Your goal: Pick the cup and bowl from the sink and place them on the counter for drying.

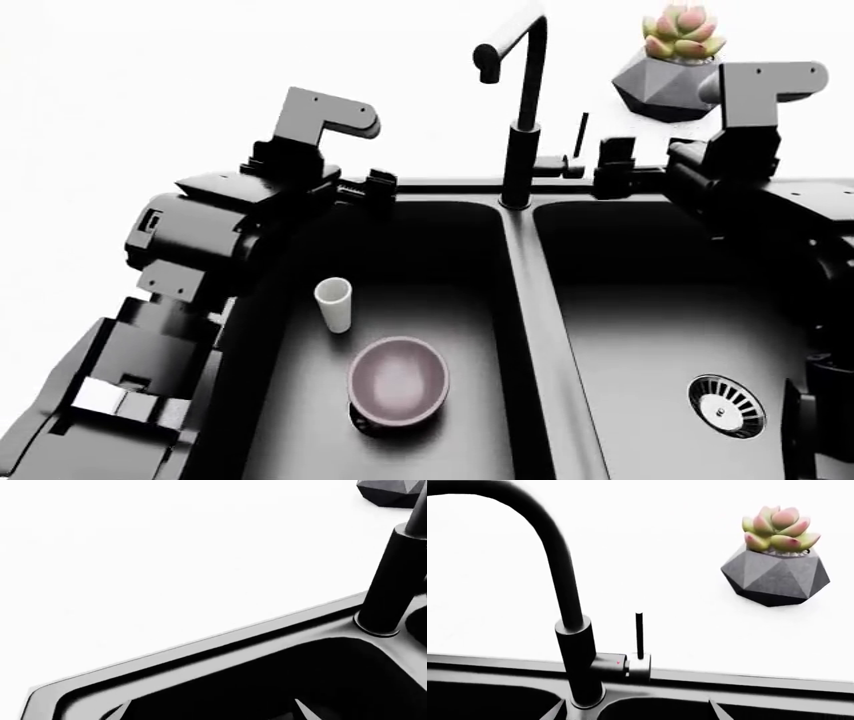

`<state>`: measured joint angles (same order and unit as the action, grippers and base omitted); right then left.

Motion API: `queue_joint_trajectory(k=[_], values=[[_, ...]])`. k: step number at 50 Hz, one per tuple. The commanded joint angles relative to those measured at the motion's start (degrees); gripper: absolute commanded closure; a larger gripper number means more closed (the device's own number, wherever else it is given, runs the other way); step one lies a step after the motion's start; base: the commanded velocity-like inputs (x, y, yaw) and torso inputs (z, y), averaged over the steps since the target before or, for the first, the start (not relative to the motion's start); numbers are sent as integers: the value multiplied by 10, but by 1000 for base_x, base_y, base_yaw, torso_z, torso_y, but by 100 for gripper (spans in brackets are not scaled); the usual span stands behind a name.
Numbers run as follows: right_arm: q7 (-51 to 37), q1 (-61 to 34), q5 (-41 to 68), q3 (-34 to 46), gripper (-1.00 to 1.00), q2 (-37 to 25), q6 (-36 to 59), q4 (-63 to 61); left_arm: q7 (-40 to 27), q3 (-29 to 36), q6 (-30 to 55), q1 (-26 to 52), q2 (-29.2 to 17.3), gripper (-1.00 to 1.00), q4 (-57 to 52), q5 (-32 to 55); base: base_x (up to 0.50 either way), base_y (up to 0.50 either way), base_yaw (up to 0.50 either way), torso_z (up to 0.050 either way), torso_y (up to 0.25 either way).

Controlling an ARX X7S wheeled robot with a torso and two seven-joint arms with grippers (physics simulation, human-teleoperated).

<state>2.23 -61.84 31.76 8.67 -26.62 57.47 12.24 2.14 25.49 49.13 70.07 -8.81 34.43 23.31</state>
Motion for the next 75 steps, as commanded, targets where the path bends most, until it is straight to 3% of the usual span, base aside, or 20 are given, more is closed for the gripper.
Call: queue_joint_trajectory(k=[1,6,7,12,16,27,37,43,56,59,65,75], values=[[1,10,1,-2,-100,1,-10,5,-8,5,2,15,36,-100,85,-2,0,0,0,0,0],[0,16,4,-7,-100,-1,-11,0,-32,-10,-2,7,44,-100,102,4,0,0,0,0,0],[-1,17,5,-8,-100,-1,-13,0,-73,-48,-32,14,51,-100,131,10,0,0,0,0,0],[1,12,7,-9,-100,-2,-12,2,-65,-19,-8,0,54,-100,127,3,0,0,0,0,0],[-5,10,11,-11,-100,-4,2,-13,-89,-41,18,-9,60,-100,139,21,0,0,0,0,0],[6,-17,4,3,-100,5,-13,13,-100,-25,-1,-35,74,-100,157,25,0,0,0,0,0],[15,-24,1,9,-100,12,-29,32,-130,-19,-95,-29,85,-100,250,19,0,0,0,0,0],[4,-12,12,-5,-100,4,-14,9,-147,66,-178,14,88,-100,368,112,0,0,0,0,0],[3,8,19,-14,-100,0,-17,2,-182,233,-225,21,88,-100,405,291,0,0,0,0,0],[2,10,24,-23,-100,-1,-20,-4,-198,245,-238,12,88,-100,405,306,0,0,0,0,0],[2,17,25,-25,-100,-2,-23,-3,-199,160,-225,-2,88,-100,405,233,0,0,0,0,0],[9,19,22,-18,-100,3,-34,9,-193,204,-238,-16,88,-100,405,263,0,0,0,0,0]])
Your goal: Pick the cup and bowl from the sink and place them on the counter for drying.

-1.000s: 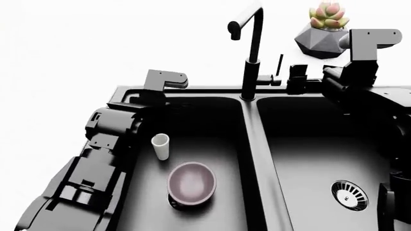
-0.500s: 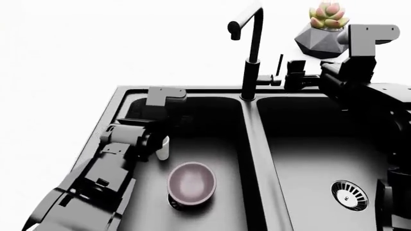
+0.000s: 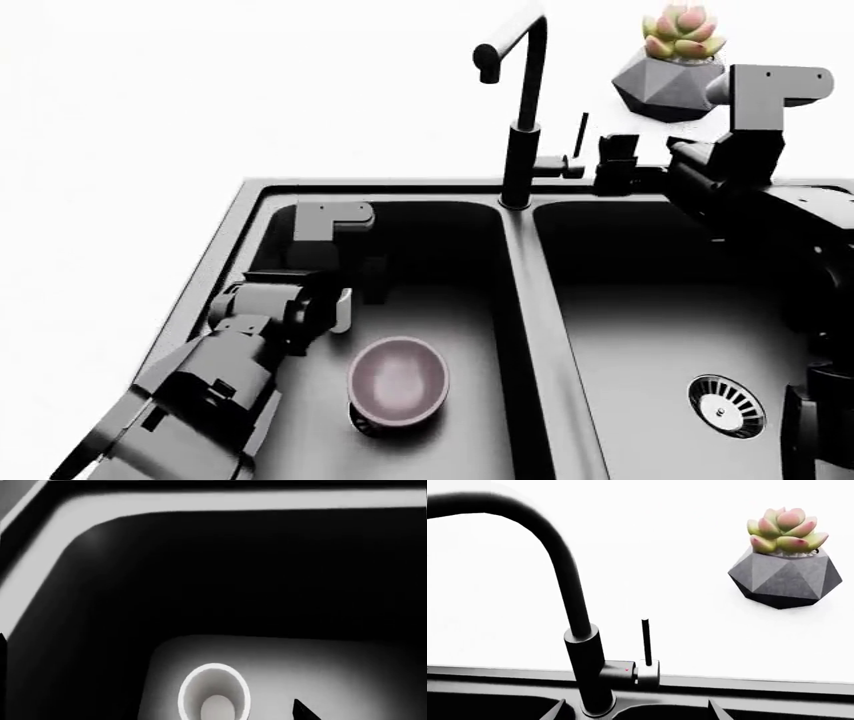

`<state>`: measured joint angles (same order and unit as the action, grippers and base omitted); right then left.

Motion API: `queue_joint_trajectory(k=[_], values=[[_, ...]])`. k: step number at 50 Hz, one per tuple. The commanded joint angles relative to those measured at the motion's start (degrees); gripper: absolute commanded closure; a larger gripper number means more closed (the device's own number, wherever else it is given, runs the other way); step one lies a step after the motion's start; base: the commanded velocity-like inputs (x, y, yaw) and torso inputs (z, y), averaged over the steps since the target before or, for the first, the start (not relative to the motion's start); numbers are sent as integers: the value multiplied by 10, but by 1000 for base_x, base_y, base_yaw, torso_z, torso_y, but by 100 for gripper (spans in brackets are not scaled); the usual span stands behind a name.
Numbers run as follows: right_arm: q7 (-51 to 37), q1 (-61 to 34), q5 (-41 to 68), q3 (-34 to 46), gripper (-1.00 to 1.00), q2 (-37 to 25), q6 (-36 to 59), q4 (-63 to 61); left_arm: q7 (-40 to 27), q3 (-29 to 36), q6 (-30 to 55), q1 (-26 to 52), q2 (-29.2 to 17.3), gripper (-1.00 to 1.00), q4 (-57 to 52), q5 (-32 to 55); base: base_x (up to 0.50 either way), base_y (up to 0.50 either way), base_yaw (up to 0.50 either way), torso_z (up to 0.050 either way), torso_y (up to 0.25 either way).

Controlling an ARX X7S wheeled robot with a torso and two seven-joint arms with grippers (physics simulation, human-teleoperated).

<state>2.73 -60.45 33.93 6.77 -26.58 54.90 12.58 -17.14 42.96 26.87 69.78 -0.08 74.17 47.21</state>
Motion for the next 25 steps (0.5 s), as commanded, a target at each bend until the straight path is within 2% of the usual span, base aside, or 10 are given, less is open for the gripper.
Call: queue_joint_trajectory(k=[1,2,6,10,11,12,19,23,25], values=[[4,6,1,1,-100,3,-9,6,2,38,-16,-14,1,-100,8,31,0,0,0,0,0],[4,7,0,1,-100,3,-10,7,14,57,-25,-14,1,-100,8,39,0,0,0,0,0],[4,12,0,0,-100,3,-15,9,24,67,-55,-17,1,-100,8,51,0,0,0,0,0],[6,16,0,0,-100,3,-19,12,27,-14,-67,-23,0,-100,8,-7,0,0,0,0,0],[7,16,0,0,-100,3,-20,13,31,0,-65,-24,1,-100,8,-14,0,0,0,0,0],[7,17,1,-1,-100,3,-22,14,41,10,-110,-27,1,-100,8,-15,0,0,0,0,0],[9,23,1,-1,-100,3,-28,17,28,18,-124,-32,1,-100,8,-31,0,0,0,0,0],[10,24,0,0,-100,3,-30,20,30,51,-128,-34,1,-100,8,-19,0,0,0,0,0],[11,25,0,0,-100,4,-32,22,28,32,-123,-34,1,-100,8,-28,0,0,0,0,-47]])
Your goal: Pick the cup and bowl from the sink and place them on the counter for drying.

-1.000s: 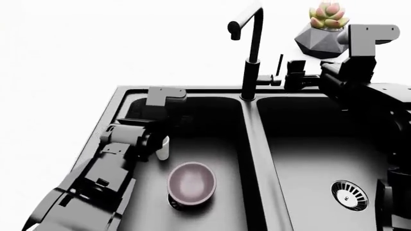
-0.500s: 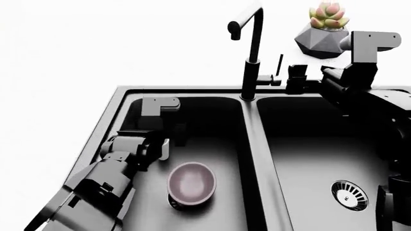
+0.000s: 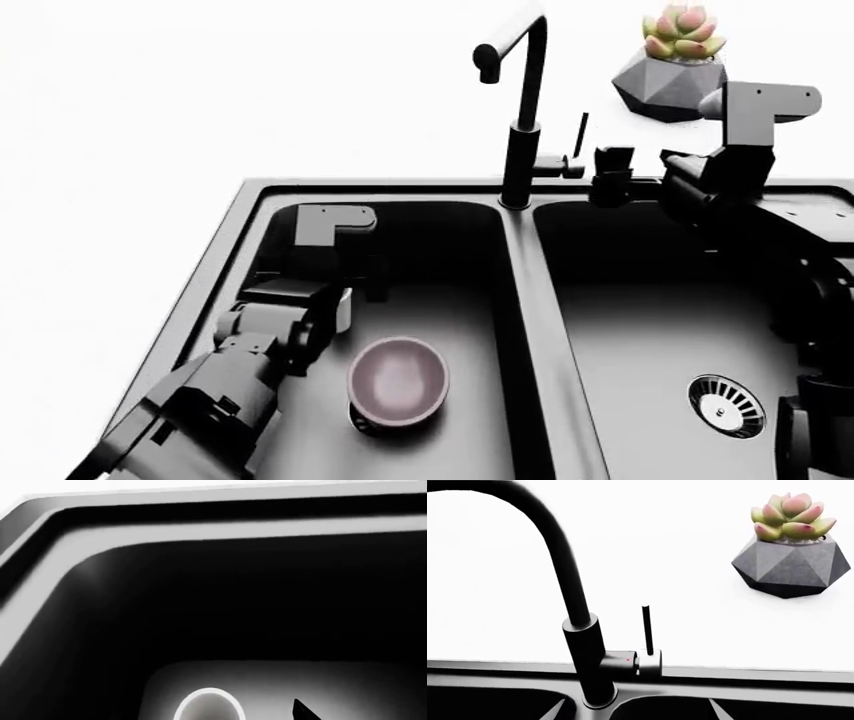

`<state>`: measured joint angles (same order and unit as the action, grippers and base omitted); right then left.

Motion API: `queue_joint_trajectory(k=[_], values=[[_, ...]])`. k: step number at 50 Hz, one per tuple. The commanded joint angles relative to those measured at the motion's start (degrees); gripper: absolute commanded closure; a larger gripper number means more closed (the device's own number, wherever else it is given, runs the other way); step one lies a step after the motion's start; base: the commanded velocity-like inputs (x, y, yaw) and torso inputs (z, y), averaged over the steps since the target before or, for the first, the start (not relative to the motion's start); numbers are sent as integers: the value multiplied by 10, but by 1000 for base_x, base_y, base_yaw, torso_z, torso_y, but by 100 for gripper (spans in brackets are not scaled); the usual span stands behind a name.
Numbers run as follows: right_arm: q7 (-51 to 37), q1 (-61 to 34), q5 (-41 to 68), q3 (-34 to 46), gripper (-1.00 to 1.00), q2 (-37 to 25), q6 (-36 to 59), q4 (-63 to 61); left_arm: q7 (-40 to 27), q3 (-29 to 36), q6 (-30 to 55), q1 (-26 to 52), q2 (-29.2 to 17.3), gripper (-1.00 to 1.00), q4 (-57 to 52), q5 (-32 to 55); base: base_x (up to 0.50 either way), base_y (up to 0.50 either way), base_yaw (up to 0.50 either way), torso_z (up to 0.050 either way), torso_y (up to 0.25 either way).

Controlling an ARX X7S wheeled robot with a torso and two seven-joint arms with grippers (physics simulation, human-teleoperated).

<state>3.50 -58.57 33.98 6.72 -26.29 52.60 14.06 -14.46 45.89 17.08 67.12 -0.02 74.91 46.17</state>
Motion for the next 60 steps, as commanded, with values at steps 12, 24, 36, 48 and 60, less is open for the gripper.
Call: queue_joint_trajectory(k=[12,24,36,48,60], values=[[-2,8,5,-2,-100,-3,0,-5,13,-100,-6,-7,0,-100,1,-126,0,0,0,2,-220],[3,12,4,2,-100,-1,-8,3,12,-48,-46,-6,0,100,1,-74,0,0,0,2,-154],[1,14,8,0,-100,-3,-6,-4,3,-59,-48,-4,0,100,1,-85,0,0,0,0,0],[-1,11,10,2,-100,-4,-2,-7,40,69,-20,32,0,100,-8,24,0,0,0,0,0],[-1,11,13,2,-100,-4,-1,-9,-48,102,163,34,-125,100,-327,101,0,0,0,0,0]])
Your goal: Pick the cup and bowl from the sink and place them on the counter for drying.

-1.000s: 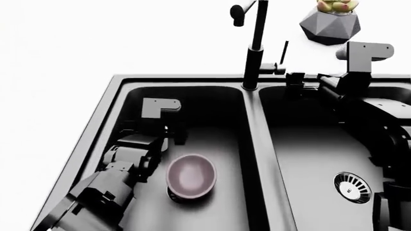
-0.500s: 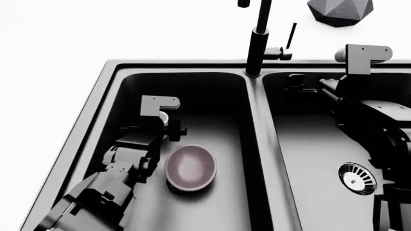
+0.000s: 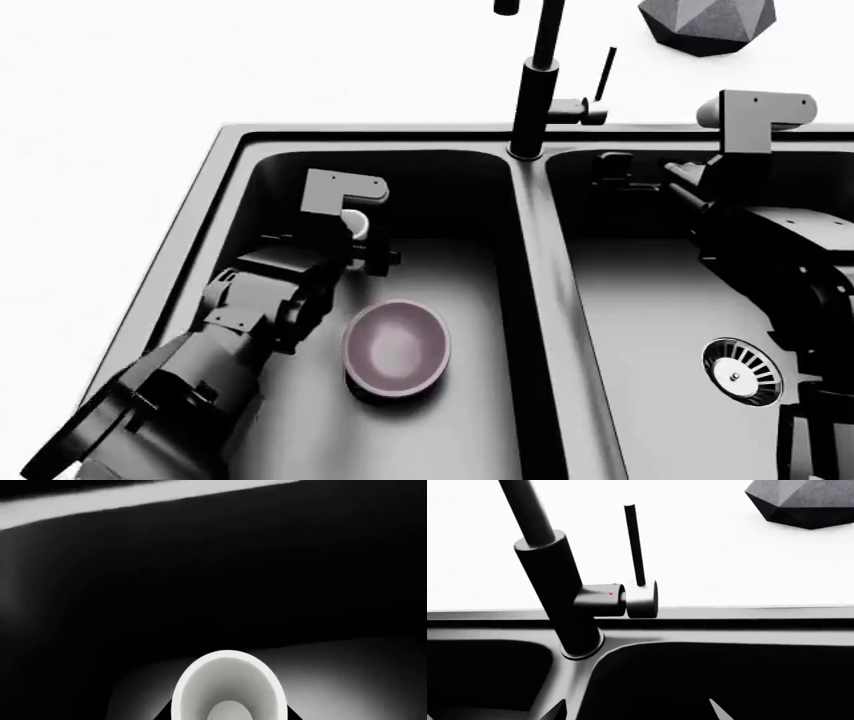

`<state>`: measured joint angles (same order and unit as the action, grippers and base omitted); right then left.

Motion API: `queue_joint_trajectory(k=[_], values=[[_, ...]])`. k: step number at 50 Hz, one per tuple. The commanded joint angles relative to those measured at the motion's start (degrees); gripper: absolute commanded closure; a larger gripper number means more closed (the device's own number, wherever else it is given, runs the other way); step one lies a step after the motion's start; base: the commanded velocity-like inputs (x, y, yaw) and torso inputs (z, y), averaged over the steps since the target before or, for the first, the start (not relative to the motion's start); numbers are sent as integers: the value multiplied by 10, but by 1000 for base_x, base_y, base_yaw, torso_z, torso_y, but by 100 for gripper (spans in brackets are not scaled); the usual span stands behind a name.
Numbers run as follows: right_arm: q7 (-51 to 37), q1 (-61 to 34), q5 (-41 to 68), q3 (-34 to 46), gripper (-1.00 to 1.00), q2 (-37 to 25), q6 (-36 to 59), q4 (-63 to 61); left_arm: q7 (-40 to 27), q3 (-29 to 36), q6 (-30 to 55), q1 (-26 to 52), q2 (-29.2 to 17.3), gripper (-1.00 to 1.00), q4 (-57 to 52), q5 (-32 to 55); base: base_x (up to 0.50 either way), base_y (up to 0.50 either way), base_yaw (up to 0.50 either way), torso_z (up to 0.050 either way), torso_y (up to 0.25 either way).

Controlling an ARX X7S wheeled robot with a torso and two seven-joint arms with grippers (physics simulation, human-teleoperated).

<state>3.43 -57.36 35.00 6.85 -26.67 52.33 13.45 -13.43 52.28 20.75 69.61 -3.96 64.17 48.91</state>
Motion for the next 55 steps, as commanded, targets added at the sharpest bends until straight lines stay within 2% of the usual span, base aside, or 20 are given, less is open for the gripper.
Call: queue_joint_trajectory(k=[1,10,15,20,26,30,36,40,49,55], values=[[-2,-1,3,0,-100,0,3,-4,-72,33,150,8,-101,100,-259,91,0,0,0,0,0],[2,-2,3,6,-100,2,2,1,-124,15,234,25,-166,100,-409,147,0,0,0,0,0],[1,1,7,3,-100,0,5,-4,-124,-8,293,49,-206,100,-476,206,0,0,0,0,0],[1,3,8,3,-100,-1,5,-5,-110,-20,314,70,-232,100,-488,227,0,0,0,0,0],[6,8,8,4,-100,4,-4,2,-84,-29,339,95,-286,100,-539,245,0,0,0,0,0],[8,14,14,11,-100,8,1,-17,-84,-41,344,92,-333,100,-564,255,0,0,0,0,0],[11,21,13,16,-100,9,-2,-20,-92,-54,361,105,-370,100,-565,267,0,0,0,0,0],[13,29,14,12,-100,7,-9,-19,-96,-61,376,118,-425,100,-594,266,0,0,0,0,0],[20,46,20,18,-100,11,-16,-40,-125,-69,400,116,-500,100,-604,268,0,0,0,0,2],[24,57,22,16,-100,12,-25,-42,-179,-117,383,45,-615,100,-683,367,0,0,0,0,0]])
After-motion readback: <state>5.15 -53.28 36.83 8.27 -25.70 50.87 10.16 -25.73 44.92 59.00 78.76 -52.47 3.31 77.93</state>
